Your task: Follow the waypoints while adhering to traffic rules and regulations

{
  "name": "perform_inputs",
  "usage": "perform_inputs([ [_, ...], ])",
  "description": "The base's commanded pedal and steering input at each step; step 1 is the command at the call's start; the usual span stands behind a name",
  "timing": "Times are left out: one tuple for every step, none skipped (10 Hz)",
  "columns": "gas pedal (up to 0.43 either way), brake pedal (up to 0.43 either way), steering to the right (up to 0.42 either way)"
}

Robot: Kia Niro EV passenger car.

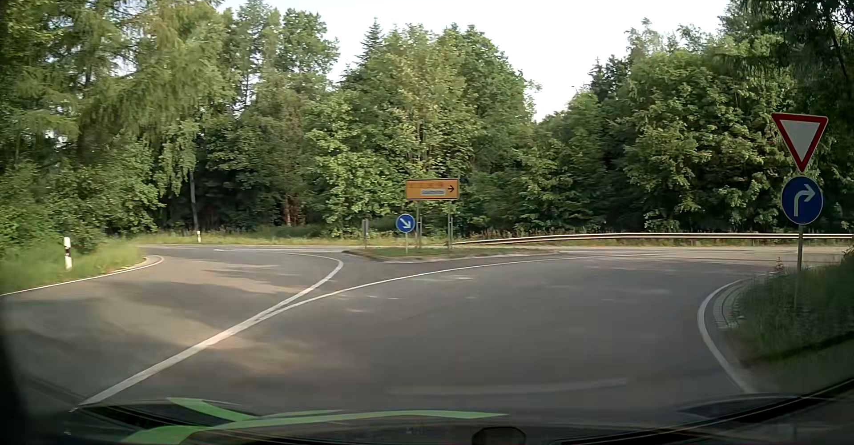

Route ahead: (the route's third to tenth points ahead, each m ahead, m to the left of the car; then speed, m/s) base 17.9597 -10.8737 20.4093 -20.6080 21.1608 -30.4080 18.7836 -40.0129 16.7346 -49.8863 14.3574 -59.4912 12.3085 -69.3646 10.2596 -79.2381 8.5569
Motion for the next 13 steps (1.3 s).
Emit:
perform_inputs([
  [0.028,0.000,0.232],
  [0.028,0.000,0.231],
  [0.028,0.000,0.231],
  [0.028,0.000,0.232],
  [0.028,0.000,0.235],
  [0.028,0.000,0.236],
  [0.028,0.000,0.239],
  [0.028,0.000,0.241],
  [0.028,0.000,0.246],
  [0.028,0.000,0.252],
  [0.028,0.000,0.256],
  [0.039,0.000,0.260],
  [0.039,0.000,0.264],
])
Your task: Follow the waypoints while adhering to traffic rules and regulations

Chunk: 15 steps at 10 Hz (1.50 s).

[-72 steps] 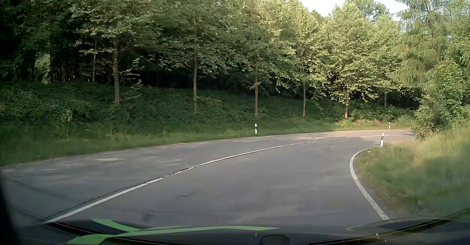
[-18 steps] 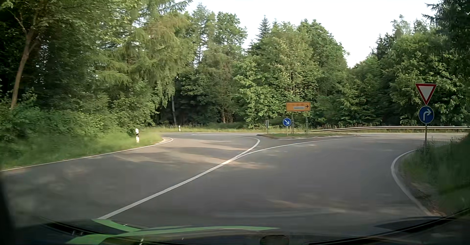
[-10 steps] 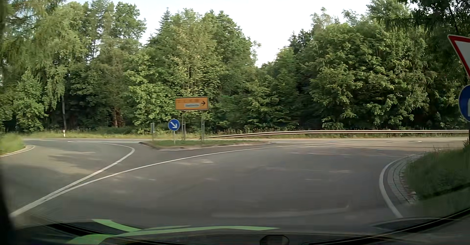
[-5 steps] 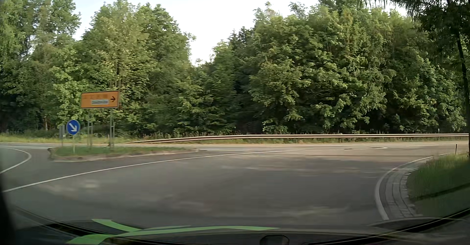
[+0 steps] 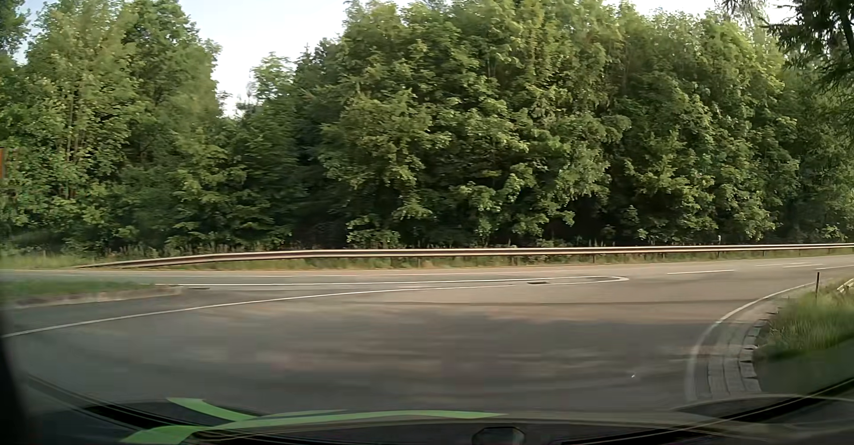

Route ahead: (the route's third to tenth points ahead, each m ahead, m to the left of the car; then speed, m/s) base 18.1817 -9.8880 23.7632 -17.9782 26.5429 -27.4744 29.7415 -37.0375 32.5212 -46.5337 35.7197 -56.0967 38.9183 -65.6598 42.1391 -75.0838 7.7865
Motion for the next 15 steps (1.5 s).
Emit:
perform_inputs([
  [0.039,0.000,0.268],
  [0.039,0.000,0.273],
  [0.059,0.000,0.277],
  [0.079,0.000,0.282],
  [0.079,0.000,0.288],
  [0.079,0.000,0.295],
  [0.087,0.000,0.299],
  [0.110,0.000,0.300],
  [0.118,0.000,0.299],
  [0.130,0.000,0.296],
  [0.150,0.000,0.293],
  [0.169,0.000,0.290],
  [0.169,0.000,0.285],
  [0.197,0.000,0.273],
  [0.240,0.000,0.259],
])
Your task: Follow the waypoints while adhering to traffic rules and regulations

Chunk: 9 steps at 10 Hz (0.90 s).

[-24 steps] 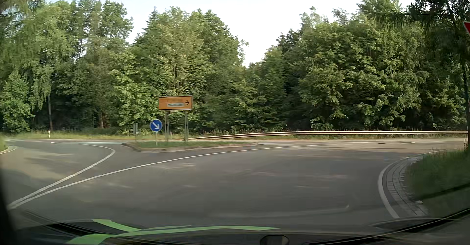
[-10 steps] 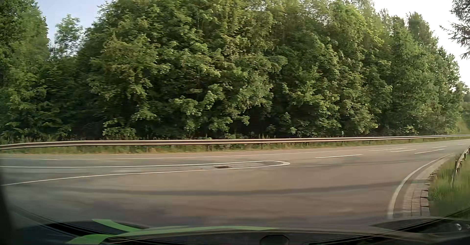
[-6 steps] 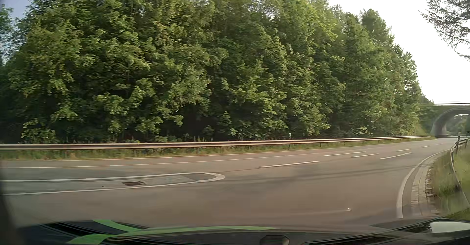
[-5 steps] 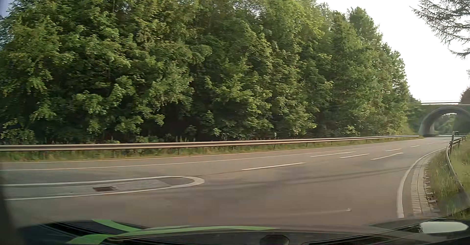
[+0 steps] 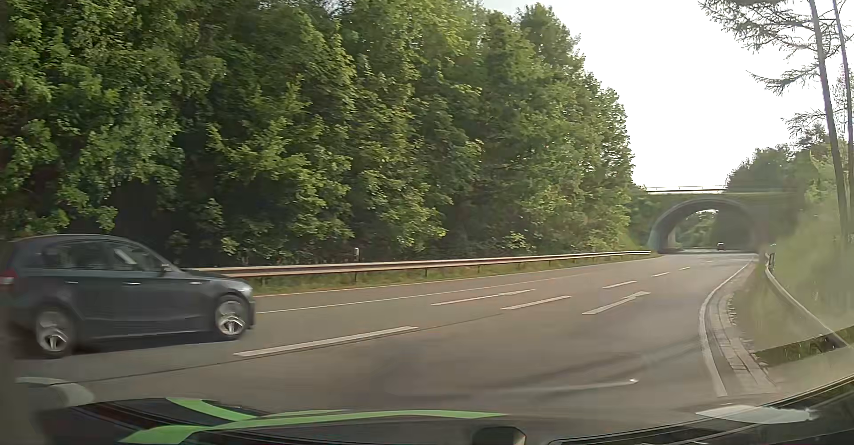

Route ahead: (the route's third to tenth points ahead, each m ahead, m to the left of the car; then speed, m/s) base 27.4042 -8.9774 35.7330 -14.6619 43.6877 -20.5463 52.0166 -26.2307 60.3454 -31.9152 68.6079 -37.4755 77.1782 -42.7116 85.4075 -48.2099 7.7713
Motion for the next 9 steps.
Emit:
perform_inputs([
  [0.248,0.000,0.246],
  [0.260,0.000,0.234],
  [0.287,0.000,0.220],
  [0.287,0.000,0.212],
  [0.299,0.000,0.207],
  [0.299,0.000,0.201],
  [0.299,0.000,0.188],
  [0.299,0.000,0.171],
  [0.331,0.000,0.155],
])
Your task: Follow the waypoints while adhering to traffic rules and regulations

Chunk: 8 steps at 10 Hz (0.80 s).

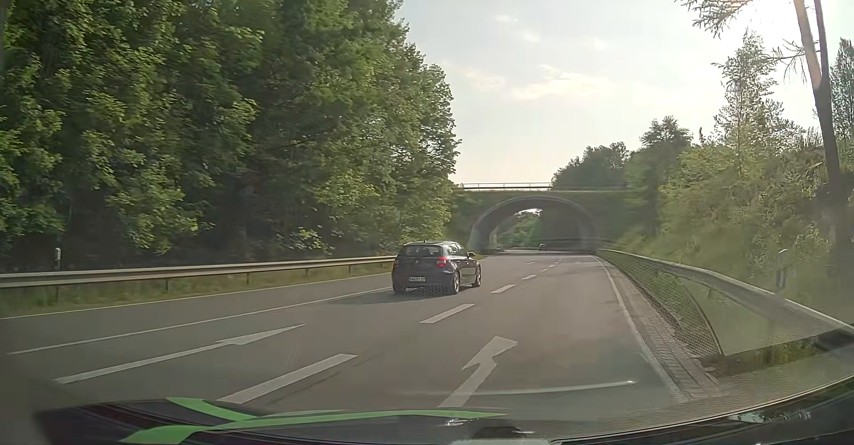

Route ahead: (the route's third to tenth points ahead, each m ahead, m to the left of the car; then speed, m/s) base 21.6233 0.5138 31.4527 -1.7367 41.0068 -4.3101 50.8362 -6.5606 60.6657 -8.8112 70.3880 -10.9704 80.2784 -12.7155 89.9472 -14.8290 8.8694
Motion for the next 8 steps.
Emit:
perform_inputs([
  [0.331,0.000,0.146],
  [0.331,0.000,0.141],
  [0.331,0.000,0.130],
  [0.331,0.000,0.111],
  [0.331,0.000,0.089],
  [0.331,0.000,0.069],
  [0.331,0.000,0.055],
  [0.331,0.000,0.040],
])
